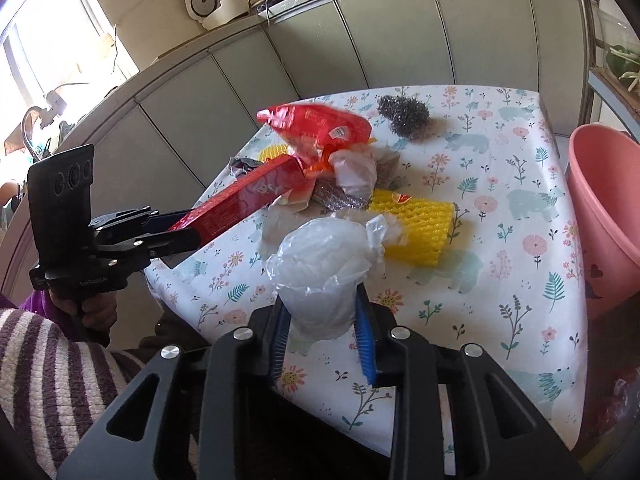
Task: Collect trash
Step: 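Grasp the clear plastic bag with the right tool while the left tool grasps the red box, then carry both items over the pink bucket and open both tools to drop them, then move both tools back over the table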
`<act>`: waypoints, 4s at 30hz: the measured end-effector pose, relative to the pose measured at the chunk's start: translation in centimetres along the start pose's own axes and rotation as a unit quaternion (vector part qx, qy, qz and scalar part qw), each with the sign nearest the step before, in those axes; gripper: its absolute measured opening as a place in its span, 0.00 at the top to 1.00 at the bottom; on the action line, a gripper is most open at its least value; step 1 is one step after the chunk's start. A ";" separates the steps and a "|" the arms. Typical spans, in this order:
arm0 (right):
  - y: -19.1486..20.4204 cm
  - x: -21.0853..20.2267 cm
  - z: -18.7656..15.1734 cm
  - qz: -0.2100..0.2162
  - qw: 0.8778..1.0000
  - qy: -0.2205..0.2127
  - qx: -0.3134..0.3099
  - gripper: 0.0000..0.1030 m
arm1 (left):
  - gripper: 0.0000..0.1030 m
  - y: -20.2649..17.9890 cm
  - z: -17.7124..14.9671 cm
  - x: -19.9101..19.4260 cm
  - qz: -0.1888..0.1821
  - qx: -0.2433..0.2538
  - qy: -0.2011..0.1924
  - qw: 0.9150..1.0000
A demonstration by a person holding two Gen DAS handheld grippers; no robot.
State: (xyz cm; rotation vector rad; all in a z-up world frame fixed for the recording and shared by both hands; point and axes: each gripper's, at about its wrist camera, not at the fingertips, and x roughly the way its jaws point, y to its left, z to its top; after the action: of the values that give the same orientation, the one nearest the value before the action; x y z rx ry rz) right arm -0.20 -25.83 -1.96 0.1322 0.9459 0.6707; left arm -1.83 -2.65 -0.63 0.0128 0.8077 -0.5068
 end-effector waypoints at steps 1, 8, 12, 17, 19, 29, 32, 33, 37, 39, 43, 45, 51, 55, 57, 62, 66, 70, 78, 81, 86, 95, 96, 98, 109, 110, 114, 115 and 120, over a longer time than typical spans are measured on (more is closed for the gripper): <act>0.0 -0.3 0.1 -0.001 1.000 -0.007 -0.001 0.70 | 0.63 -0.1 0.3 -0.4 0.000 -0.001 -0.009 1.000; -0.8 -3.3 1.2 -0.028 0.997 -0.075 -0.005 0.70 | 0.63 -1.5 3.0 -1.7 -0.012 0.001 -0.067 0.998; -2.1 -5.5 1.9 -0.058 0.991 -0.120 0.001 0.70 | 0.63 -2.8 5.3 -1.0 -0.025 0.007 -0.094 0.995; -4.7 -7.5 2.8 -0.105 0.981 -0.163 0.018 0.70 | 0.63 -4.7 8.5 0.8 -0.041 0.017 -0.111 0.993; -5.7 -8.0 3.0 -0.120 0.977 -0.172 0.027 0.70 | 0.63 -5.4 9.8 1.9 -0.050 0.019 -0.112 0.992; -12.9 -10.1 3.3 -0.212 0.951 -0.207 0.085 0.70 | 0.62 -11.0 15.6 9.1 -0.088 0.044 -0.087 0.991; -15.5 -10.1 3.2 -0.238 0.942 -0.209 0.111 0.70 | 0.62 -13.2 17.2 12.2 -0.089 0.058 -0.069 0.992; -16.2 -10.0 3.2 -0.246 0.939 -0.208 0.118 0.70 | 0.62 -13.9 17.7 13.2 -0.088 0.060 -0.063 0.992; -19.2 -9.2 3.1 -0.268 0.930 -0.206 0.148 0.70 | 0.62 -16.6 19.2 17.7 -0.087 0.062 -0.032 0.994; -20.4 -8.7 3.3 -0.272 0.927 -0.202 0.161 0.70 | 0.62 -17.9 19.7 19.9 -0.090 0.063 -0.012 0.994; -22.5 -7.5 3.1 -0.285 0.924 -0.185 0.175 0.70 | 0.62 -19.9 20.2 23.7 -0.079 0.081 0.015 0.994; -23.2 -6.8 2.9 -0.289 0.924 -0.174 0.180 0.70 | 0.62 -20.6 20.1 25.5 -0.070 0.087 0.032 0.993; -25.2 -5.2 2.0 -0.294 0.924 -0.146 0.197 0.70 | 0.62 -21.0 19.2 29.6 -0.050 0.092 0.081 0.991; -25.7 -4.4 1.7 -0.293 0.925 -0.135 0.201 0.70 | 0.62 -21.0 18.4 31.0 -0.048 0.097 0.097 0.989; -26.0 -4.1 1.8 -0.294 0.925 -0.128 0.202 0.70 | 0.62 -21.1 18.3 31.5 -0.045 0.097 0.105 0.989; -26.2 -3.7 2.0 -0.293 0.927 -0.120 0.203 0.68 | 0.57 -20.9 18.1 31.8 -0.042 0.099 0.105 0.989; -26.3 -3.5 2.2 -0.293 0.927 -0.118 0.203 0.66 | 0.56 -20.7 18.4 31.8 -0.047 0.087 0.105 0.990; -26.3 -3.5 2.2 -0.295 0.925 -0.116 0.208 0.60 | 0.55 -20.6 18.8 31.2 -0.049 0.085 0.095 0.991; -25.9 -4.4 2.4 -0.298 0.923 -0.120 0.213 0.54 | 0.54 -20.5 20.0 28.1 -0.062 0.079 0.059 0.993; -25.0 -5.1 2.7 -0.300 0.922 -0.131 0.205 0.54 | 0.54 -20.2 20.6 26.2 -0.068 0.074 0.039 0.994; -21.9 -6.9 3.3 -0.302 0.923 -0.164 0.175 0.54 | 0.53 -19.9 21.5 22.1 -0.071 0.071 -0.010 0.995; -14.1 -10.6 4.8 -0.292 0.923 -0.229 0.101 0.54 | 0.48 -18.0 21.4 13.2 -0.056 0.078 -0.097 0.991; -13.2 -10.9 4.9 -0.288 0.924 -0.234 0.093 0.54 | 0.48 -17.5 21.4 12.1 -0.054 0.079 -0.104 0.990; -11.5 -11.2 5.1 -0.279 0.925 -0.244 0.078 0.54 | 0.45 -16.4 21.1 10.1 -0.044 0.079 -0.120 0.989; -4.6 -9.2 5.4 -0.208 0.953 -0.221 0.019 0.54 | 0.42 -7.7 18.0 -0.2 0.046 0.039 -0.185 0.981; -4.1 -8.9 5.2 -0.198 0.956 -0.215 0.015 0.54 | 0.42 -6.9 17.5 -1.0 0.055 0.034 -0.189 0.980; -2.4 -7.3 4.7 -0.175 0.967 -0.185 -0.007 0.54 | 0.41 -3.3 15.3 -3.4 0.092 0.008 -0.195 0.976; -2.1 -6.9 4.4 -0.171 0.969 -0.176 -0.012 0.54 | 0.41 -2.3 14.6 -4.0 0.101 0.001 -0.194 0.976; -1.5 -5.3 3.2 -0.148 0.978 -0.146 -0.016 0.54 | 0.41 2.2 10.9 -5.2 0.143 -0.035 -0.173 0.974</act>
State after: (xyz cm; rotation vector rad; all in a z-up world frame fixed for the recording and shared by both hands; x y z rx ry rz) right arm 0.88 -29.52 3.15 0.0564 0.6535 0.3774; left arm 3.65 -0.67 10.23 -0.0246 0.4698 -0.1986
